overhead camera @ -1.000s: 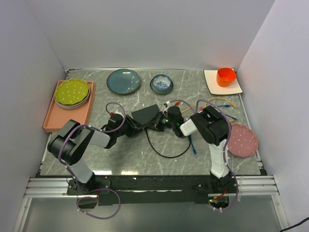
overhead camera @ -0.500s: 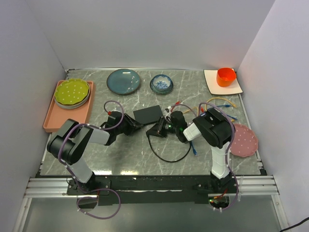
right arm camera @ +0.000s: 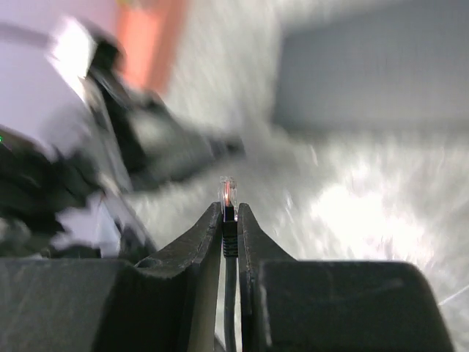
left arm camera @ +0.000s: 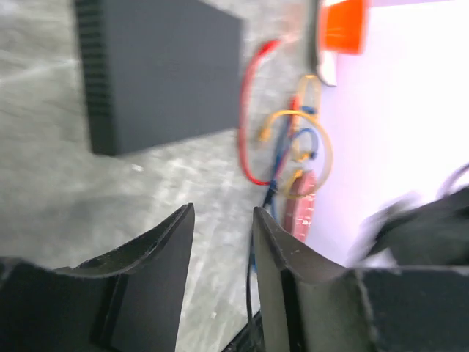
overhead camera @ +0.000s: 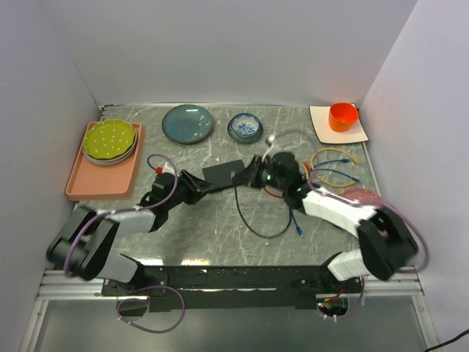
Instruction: Pull the plug from the switch port
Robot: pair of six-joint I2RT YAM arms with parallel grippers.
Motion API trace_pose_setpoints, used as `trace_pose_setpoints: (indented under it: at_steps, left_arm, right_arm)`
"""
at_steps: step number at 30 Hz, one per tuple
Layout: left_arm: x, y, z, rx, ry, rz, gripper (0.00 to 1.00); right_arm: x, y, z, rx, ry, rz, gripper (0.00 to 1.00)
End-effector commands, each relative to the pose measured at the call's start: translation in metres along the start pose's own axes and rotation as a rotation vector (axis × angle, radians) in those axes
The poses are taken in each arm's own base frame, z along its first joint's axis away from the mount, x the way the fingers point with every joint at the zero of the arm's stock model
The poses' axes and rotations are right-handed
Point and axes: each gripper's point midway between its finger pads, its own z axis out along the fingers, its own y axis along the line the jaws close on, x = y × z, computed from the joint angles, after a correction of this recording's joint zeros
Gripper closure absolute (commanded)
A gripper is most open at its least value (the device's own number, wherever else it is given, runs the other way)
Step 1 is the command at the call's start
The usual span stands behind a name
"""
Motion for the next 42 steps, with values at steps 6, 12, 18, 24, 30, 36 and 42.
trace_pose_setpoints:
  at_steps: [6, 12, 18, 24, 30, 36, 42]
  left_arm:
    - [-0.004, -0.022, -0.051, 0.084, -0.116, 0.088, 0.52]
    - [0.004, -0.01, -0.064, 0.082, -0.109, 0.084, 0.52]
    - [0.005, -0.005, -0.069, 0.073, -0.115, 0.085, 0.51]
    - [0.002, 0.001, -0.071, 0.019, -0.128, 0.093, 0.48]
    - [-0.009, 0.002, -0.07, -0.016, -0.178, 0.092, 0.42]
    - [-0.029, 0.001, -0.049, -0.112, -0.204, 0.046, 0.43]
    - [-0.048, 0.016, -0.003, -0.263, -0.194, 0.008, 0.53]
  right_arm:
    - [-0.13, -0.013, -0.07, 0.36, -0.289, -0.129, 1.0]
    - [-0.154, -0.116, -0.122, 0.666, -0.385, 0.085, 1.0]
    - [-0.161, -0.174, -0.148, 0.891, -0.377, 0.196, 0.8]
    - [-0.178, -0.183, -0.145, 0.976, -0.388, 0.241, 0.47]
    - [-0.192, -0.106, -0.101, 0.733, -0.408, 0.055, 0.43]
    - [-0.145, -0.068, -0.016, 0.465, -0.227, 0.002, 0.79]
    - [-0.107, -0.108, 0.035, 0.484, -0.087, 0.037, 1.0]
